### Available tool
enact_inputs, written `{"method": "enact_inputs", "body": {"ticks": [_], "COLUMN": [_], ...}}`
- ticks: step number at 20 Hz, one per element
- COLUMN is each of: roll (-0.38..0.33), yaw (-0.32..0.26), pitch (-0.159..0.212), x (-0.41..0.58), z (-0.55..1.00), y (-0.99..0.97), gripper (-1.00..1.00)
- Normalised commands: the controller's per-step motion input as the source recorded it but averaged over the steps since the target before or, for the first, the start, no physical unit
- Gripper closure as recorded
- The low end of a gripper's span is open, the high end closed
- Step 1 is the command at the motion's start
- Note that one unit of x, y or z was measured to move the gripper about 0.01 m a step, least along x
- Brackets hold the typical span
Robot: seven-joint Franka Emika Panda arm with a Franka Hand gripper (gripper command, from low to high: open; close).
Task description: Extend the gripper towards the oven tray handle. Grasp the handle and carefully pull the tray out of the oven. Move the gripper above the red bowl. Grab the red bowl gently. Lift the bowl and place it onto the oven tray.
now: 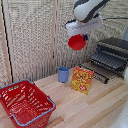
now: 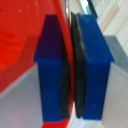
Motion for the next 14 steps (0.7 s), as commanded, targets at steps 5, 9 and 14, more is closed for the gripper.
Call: {"method": "enact_inputs", "body": {"ticks": [5, 9, 14], "roll": [0.012, 0.046, 0.074], "yaw": [-0.110, -0.056, -0.009], "pitch": [-0.054, -0.095, -0.034], "x": [0.009, 0.084, 0.022], "z": [0.22, 0.00, -0.06], "y": [-0.87, -0.94, -0.99], "gripper": [1.00, 1.00, 1.00]}}
